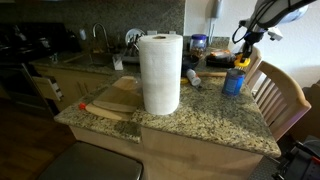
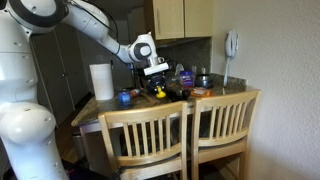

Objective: Move the rubber duck to the right

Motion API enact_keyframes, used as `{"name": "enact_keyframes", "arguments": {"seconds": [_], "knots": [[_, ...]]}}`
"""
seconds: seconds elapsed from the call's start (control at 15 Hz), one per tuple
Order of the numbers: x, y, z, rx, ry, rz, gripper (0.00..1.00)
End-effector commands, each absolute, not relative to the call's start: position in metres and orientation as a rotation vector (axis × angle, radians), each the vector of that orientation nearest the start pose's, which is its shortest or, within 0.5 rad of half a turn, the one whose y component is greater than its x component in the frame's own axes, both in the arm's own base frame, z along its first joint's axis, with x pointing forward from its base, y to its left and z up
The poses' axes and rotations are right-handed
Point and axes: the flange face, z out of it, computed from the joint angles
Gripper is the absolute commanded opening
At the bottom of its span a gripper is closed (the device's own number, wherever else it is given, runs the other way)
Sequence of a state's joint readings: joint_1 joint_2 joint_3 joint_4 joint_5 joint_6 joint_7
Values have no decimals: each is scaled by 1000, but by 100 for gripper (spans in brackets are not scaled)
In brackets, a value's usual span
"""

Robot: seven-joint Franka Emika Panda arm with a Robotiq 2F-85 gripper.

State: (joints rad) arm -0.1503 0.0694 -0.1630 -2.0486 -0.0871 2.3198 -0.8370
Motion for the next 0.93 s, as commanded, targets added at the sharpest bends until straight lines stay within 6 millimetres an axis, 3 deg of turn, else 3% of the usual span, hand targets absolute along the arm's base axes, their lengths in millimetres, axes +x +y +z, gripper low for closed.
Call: {"name": "enact_keyframes", "arguments": {"seconds": [0.0,0.67,0.73,0.8,0.87], "knots": [[551,-200,409,-3125,-886,-130,7],[555,-202,423,-3247,-913,-391,7],[555,-199,427,-3233,-935,-404,7],[563,-178,436,-3209,-960,-421,7],[563,-170,444,-3192,-994,-448,7]]}}
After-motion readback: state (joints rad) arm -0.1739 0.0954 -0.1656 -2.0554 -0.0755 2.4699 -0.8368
